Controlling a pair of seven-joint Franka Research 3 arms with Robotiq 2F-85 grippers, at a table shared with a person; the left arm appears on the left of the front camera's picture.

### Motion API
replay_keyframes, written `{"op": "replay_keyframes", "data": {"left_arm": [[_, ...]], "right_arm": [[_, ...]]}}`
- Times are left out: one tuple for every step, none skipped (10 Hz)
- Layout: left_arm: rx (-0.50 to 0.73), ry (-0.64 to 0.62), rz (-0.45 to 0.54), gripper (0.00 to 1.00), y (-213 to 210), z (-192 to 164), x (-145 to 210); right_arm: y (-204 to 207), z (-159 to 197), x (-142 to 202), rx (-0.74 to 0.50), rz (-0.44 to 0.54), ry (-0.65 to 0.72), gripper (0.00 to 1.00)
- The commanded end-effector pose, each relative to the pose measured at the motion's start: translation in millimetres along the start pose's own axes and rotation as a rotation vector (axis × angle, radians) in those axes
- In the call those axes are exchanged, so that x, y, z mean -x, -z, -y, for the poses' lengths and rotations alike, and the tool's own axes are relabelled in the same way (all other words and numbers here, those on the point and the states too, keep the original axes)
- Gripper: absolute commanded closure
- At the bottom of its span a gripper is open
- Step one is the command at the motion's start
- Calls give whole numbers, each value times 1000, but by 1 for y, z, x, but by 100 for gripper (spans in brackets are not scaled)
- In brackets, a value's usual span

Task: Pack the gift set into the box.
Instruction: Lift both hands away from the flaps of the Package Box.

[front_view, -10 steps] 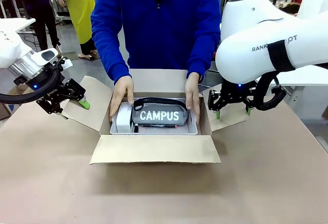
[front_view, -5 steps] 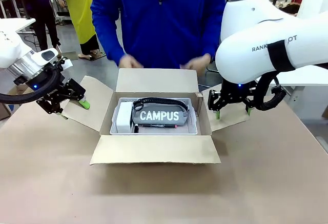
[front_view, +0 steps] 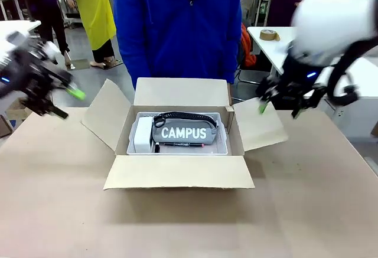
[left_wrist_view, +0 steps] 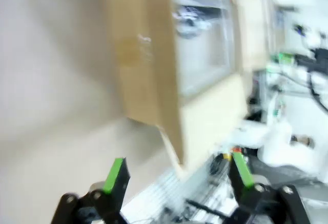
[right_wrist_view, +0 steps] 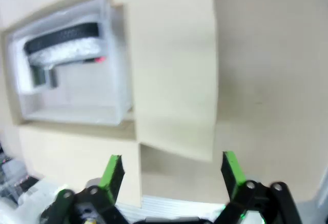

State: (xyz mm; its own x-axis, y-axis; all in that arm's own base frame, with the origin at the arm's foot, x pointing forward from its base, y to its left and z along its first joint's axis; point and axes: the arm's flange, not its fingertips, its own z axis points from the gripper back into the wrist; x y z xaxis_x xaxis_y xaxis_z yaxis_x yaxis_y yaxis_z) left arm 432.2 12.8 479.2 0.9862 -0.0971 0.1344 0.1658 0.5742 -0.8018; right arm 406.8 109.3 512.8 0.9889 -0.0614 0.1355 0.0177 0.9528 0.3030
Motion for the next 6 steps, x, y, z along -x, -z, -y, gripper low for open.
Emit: {"op": "replay_keyframes", "data": {"left_arm": [[307,-23,0,0,-47,-35,23],[433,-62,81,0,-64,-57,37],[528,-110,165,0,-77,-81,41],[594,-155,216,0,-90,-105,42],[640,-155,216,0,-90,-124,42],[606,-253,240,0,-86,-138,36]], "right_arm": [[-25,69,33,-364,-77,-88,0],[-26,101,44,-503,-46,-85,0],[-19,132,51,-620,6,-58,0],[-5,160,60,-740,72,-11,0],[6,188,64,-832,157,88,0],[13,206,61,-941,234,195,0]]}}
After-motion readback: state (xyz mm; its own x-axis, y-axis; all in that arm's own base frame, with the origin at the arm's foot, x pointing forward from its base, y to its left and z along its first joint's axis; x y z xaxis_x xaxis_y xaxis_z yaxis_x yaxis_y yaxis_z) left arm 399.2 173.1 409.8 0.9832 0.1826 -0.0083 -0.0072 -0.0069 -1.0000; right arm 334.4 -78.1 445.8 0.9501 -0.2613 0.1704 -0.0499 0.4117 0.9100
